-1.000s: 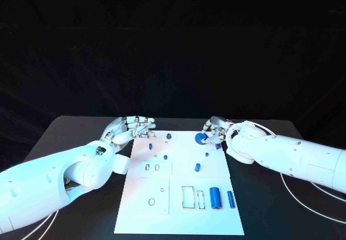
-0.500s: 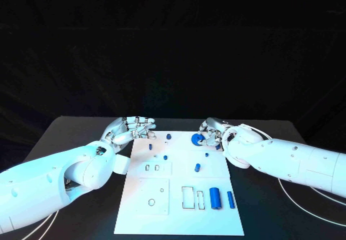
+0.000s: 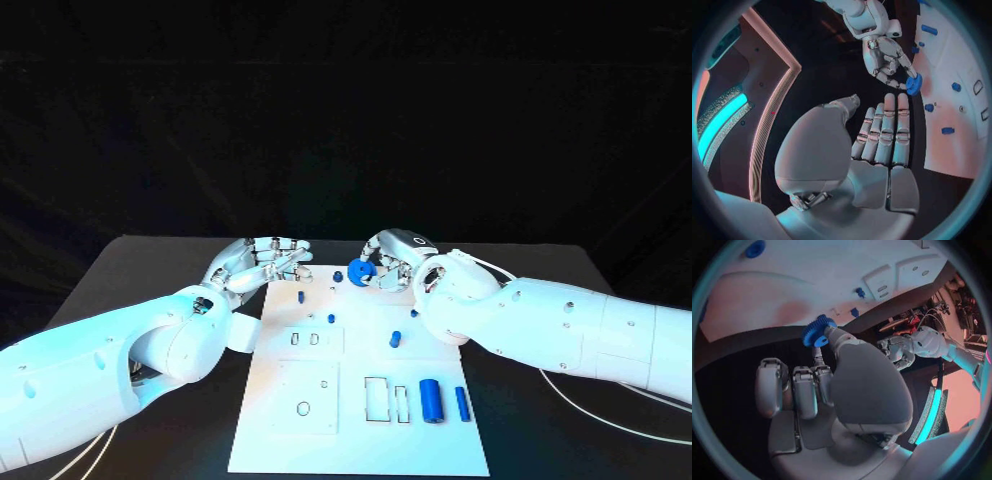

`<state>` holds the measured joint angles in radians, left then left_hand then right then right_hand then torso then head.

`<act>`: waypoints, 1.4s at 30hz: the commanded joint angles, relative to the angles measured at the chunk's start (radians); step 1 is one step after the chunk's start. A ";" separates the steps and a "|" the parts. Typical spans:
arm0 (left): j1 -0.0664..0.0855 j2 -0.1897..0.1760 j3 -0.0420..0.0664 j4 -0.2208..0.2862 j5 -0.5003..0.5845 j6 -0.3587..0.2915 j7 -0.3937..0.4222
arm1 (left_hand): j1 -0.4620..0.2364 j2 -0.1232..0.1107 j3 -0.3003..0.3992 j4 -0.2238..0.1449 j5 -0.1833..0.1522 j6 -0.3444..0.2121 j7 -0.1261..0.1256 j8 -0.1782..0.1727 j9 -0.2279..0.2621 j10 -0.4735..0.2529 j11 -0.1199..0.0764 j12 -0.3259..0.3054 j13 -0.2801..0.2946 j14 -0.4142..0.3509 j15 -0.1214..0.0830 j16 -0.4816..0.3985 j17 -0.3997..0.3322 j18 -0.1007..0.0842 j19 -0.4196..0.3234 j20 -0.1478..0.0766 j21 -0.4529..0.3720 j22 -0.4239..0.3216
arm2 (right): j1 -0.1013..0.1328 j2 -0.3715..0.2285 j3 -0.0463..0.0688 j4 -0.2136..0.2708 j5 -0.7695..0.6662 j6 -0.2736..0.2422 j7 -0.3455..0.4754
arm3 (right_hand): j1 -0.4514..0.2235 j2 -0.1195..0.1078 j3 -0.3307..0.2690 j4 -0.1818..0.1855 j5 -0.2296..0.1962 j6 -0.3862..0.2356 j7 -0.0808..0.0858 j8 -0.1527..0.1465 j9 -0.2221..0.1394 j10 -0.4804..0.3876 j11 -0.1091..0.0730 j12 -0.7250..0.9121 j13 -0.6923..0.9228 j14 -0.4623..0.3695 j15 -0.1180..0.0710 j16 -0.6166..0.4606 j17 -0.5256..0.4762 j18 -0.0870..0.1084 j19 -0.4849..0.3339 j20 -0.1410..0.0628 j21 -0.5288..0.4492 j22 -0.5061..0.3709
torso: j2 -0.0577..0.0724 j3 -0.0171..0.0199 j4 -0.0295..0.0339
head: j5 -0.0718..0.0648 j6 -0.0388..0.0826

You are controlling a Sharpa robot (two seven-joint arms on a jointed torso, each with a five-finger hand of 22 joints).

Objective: Assemble the parts on the task board

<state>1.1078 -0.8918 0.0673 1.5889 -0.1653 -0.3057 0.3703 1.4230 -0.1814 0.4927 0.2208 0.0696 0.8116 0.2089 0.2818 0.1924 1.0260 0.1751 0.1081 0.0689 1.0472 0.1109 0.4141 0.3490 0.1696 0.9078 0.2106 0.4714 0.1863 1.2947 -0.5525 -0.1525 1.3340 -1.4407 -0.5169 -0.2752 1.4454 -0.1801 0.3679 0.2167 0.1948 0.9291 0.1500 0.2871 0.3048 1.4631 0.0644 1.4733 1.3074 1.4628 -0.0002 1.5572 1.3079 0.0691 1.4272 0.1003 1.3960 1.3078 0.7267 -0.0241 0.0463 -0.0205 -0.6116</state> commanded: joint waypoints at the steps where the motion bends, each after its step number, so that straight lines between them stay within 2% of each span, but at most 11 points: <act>1: 0.001 0.002 0.001 0.002 0.003 0.016 0.004 | -0.008 -0.001 -0.001 0.004 -0.003 -0.004 0.036 -0.004 0.001 0.002 0.003 -0.005 0.001 -0.004 0.002 0.006 0.001 0.012 -0.002 0.002 0.005 -0.001 | 0.000 0.016 0.000 -0.008 -0.081 -0.024 -0.013 | -0.005 0.000 0.005 0.001 0.003 0.009 -0.005 0.003 0.003 0.011 -0.002 0.005 0.134 0.100 -0.007 0.003 0.228 -0.013 0.003 0.001 0.003 0.037 | 0.001 -0.0002 0.0008 | 0.001 0.000; 5: 0.001 0.004 0.001 0.000 0.003 0.016 0.004 | -0.008 -0.001 -0.001 0.004 -0.003 -0.004 0.036 -0.004 0.001 0.002 0.003 -0.005 0.001 -0.004 0.002 0.006 0.001 0.012 -0.002 0.002 0.005 -0.001 | -0.004 0.046 0.000 -0.032 -0.098 -0.024 -0.013 | -0.006 -0.001 0.007 0.001 0.003 0.009 -0.005 0.002 0.003 0.010 -0.002 0.004 0.133 0.100 -0.007 0.003 0.228 -0.013 0.003 0.001 0.003 0.037 | 0.002 0.0002 -0.0015 | 0.004 0.002; 11: 0.001 0.008 0.001 -0.001 0.003 0.017 0.004 | -0.008 -0.001 -0.001 0.004 -0.003 -0.004 0.036 -0.004 0.001 0.002 0.003 -0.005 0.001 -0.004 0.002 0.006 0.001 0.012 -0.002 0.002 0.005 -0.001 | -0.015 0.087 -0.002 -0.060 -0.107 -0.017 -0.010 | -0.006 -0.002 0.010 -0.001 0.003 0.008 -0.005 0.002 0.003 0.010 -0.002 0.004 0.134 0.100 -0.007 0.003 0.227 -0.013 0.003 0.000 0.004 0.037 | 0.004 0.0018 -0.0006 | 0.004 0.000; 16: 0.001 0.011 0.000 -0.003 0.003 0.017 0.003 | -0.008 -0.001 -0.001 0.004 -0.003 -0.004 0.036 -0.004 0.001 0.002 0.003 -0.005 0.001 -0.004 0.002 0.006 0.001 0.012 -0.002 0.002 0.005 -0.001 | -0.030 0.116 -0.003 -0.082 -0.108 -0.006 -0.006 | -0.006 -0.002 0.011 -0.001 0.003 0.009 -0.005 0.002 0.003 0.011 -0.002 0.005 0.134 0.100 -0.007 0.003 0.227 -0.013 0.003 0.000 0.003 0.037 | 0.004 0.0015 0.0014 | 0.004 -0.002; 22: 0.001 0.012 0.000 -0.004 0.003 0.017 0.003 | -0.008 -0.001 -0.001 0.004 -0.003 -0.004 0.036 -0.004 0.001 0.002 0.003 -0.005 0.001 -0.004 0.002 0.006 0.001 0.012 -0.002 0.002 0.005 -0.001 | -0.045 0.136 -0.003 -0.093 -0.107 0.006 0.000 | -0.006 -0.002 0.013 -0.001 0.003 0.008 -0.005 0.001 0.003 0.011 -0.002 0.005 0.134 0.100 -0.007 0.003 0.227 -0.012 0.002 0.000 0.002 0.036 | 0.003 0.0019 -0.0024 | 0.011 -0.006; 40: 0.002 0.013 0.000 -0.001 0.003 0.018 0.001 | -0.008 0.000 -0.001 0.005 -0.004 -0.004 0.035 -0.005 0.002 0.004 0.002 -0.007 0.001 -0.005 0.002 0.007 0.004 0.012 -0.003 0.002 0.006 -0.001 | -0.054 0.174 -0.005 -0.155 -0.100 0.039 0.004 | -0.015 -0.007 0.022 -0.001 0.002 0.004 -0.003 -0.002 0.001 0.006 -0.001 0.000 0.128 0.099 -0.006 0.002 0.222 -0.011 -0.002 0.000 -0.003 0.029 | 0.001 0.0018 -0.0012 | 0.008 -0.007; 42: 0.002 0.013 0.000 -0.001 0.003 0.018 0.001 | -0.008 0.000 -0.001 0.005 -0.004 -0.004 0.035 -0.005 0.002 0.004 0.002 -0.007 0.001 -0.005 0.002 0.007 0.004 0.012 -0.003 0.002 0.006 -0.001 | -0.055 0.177 -0.006 -0.161 -0.101 0.041 0.005 | -0.016 -0.008 0.024 -0.001 0.002 0.003 -0.003 -0.003 0.001 0.005 0.000 -0.002 0.127 0.099 -0.006 0.002 0.222 -0.011 -0.003 0.000 -0.004 0.029 | 0.001 0.0015 -0.0013 | 0.009 -0.010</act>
<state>1.1082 -0.8808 0.0673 1.5851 -0.1649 -0.3047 0.3672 1.4230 -0.1814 0.4927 0.2208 0.0696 0.8116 0.2089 0.2818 0.1929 1.0260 0.1751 0.1082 0.0685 1.0472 0.1109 0.4141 0.3514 0.1696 0.9078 0.2106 0.4714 0.1863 1.2410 -0.3775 -0.1579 1.1764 -1.5296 -0.5002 -0.2807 1.4341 -0.1925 0.3843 0.2165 0.1956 0.9297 0.1453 0.2840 0.3057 1.4630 0.0644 1.4732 1.3081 1.4629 -0.0002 1.5571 1.3074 0.0691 1.4271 0.1003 1.3960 1.3073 0.7283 -0.0222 0.0444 -0.0118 -0.6190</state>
